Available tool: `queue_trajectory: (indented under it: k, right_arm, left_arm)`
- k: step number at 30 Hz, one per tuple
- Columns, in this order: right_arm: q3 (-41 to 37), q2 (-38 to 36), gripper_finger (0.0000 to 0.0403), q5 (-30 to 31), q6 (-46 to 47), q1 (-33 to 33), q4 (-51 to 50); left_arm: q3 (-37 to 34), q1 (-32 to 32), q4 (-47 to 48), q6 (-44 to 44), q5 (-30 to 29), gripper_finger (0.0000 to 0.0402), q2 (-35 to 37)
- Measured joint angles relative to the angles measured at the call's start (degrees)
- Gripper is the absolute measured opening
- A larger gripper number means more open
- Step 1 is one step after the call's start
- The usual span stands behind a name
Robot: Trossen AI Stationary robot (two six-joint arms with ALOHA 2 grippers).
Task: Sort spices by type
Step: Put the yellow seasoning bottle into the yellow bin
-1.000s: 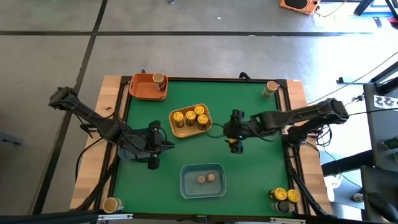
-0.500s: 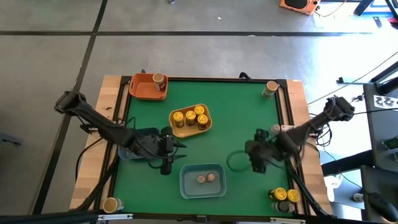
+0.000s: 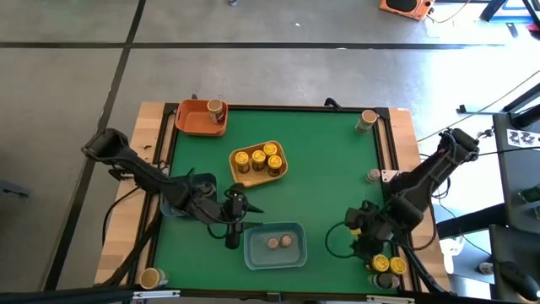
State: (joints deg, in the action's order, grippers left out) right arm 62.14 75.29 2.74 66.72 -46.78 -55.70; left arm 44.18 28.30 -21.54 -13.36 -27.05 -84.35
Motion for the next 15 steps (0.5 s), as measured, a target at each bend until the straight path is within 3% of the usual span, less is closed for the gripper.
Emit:
queue_trajectory:
  k: [6,15]
  right_arm:
    - [4.31,-0.04,0.0337,2.04,5.19,-7.58,-0.35]
    - [4.64,0.33,0.0337,3.75,18.07,-17.15,-6.79]
  left_arm:
    - [0.81,1.92,-2.26,-1.80,-0.01,0.0168,-4.84]
    - [8.44,2.95,-2.89,-1.35,-0.07,0.0168,-12.13]
